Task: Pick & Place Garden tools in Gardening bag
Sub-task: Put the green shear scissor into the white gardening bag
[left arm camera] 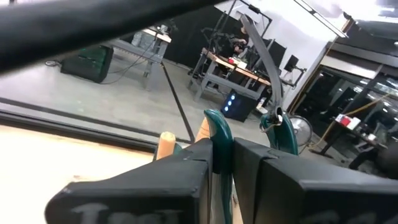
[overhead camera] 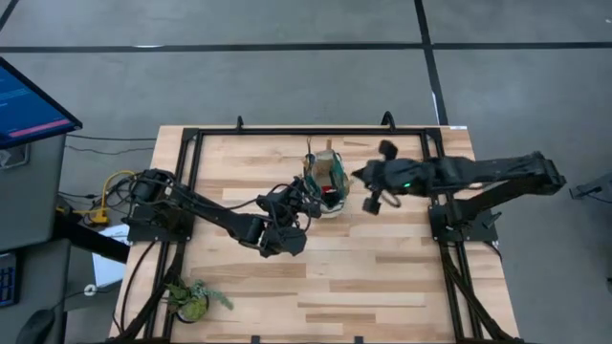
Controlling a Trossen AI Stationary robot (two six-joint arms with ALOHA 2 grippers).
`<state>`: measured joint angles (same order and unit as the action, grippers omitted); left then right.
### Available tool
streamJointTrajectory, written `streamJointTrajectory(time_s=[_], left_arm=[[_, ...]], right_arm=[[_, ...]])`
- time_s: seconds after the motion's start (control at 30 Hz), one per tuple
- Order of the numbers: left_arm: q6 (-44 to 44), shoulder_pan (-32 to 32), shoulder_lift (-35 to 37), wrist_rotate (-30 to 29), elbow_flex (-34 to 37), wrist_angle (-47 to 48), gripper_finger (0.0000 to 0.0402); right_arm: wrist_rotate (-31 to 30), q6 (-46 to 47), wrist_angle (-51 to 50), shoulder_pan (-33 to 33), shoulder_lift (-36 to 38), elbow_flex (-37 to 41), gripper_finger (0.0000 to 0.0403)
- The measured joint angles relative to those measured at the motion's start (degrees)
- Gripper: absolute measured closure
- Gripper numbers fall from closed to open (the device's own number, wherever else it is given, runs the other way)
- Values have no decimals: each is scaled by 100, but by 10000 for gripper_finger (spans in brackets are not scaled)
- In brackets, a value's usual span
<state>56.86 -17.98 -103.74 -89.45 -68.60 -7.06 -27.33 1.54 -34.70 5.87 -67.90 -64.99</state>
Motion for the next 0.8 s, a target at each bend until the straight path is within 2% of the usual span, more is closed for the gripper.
streamJointTrajectory(time_s=[0.23, 0.37, 0.5, 0.7, 0.8], left_arm=[[-4, -50, -345, -4, -4, -428, 387], [-5, -16, -649, -2, -2, -936, 387], [-98, 0, -632, -16, -2, -1088, 387], [-1033, 32, -422, -81, -92, -1151, 387], [-1142, 124, -427, -70, -109, -1187, 387]], right_arm=[[-466, 4, -241, -4, 784, 0, 403], [-604, 16, -533, 0, 1028, 0, 403], [-625, 187, -810, -2, 1142, 1, 403], [-625, 200, -918, -2, 1188, 0, 403], [-623, 147, -924, -2, 1191, 0, 403]])
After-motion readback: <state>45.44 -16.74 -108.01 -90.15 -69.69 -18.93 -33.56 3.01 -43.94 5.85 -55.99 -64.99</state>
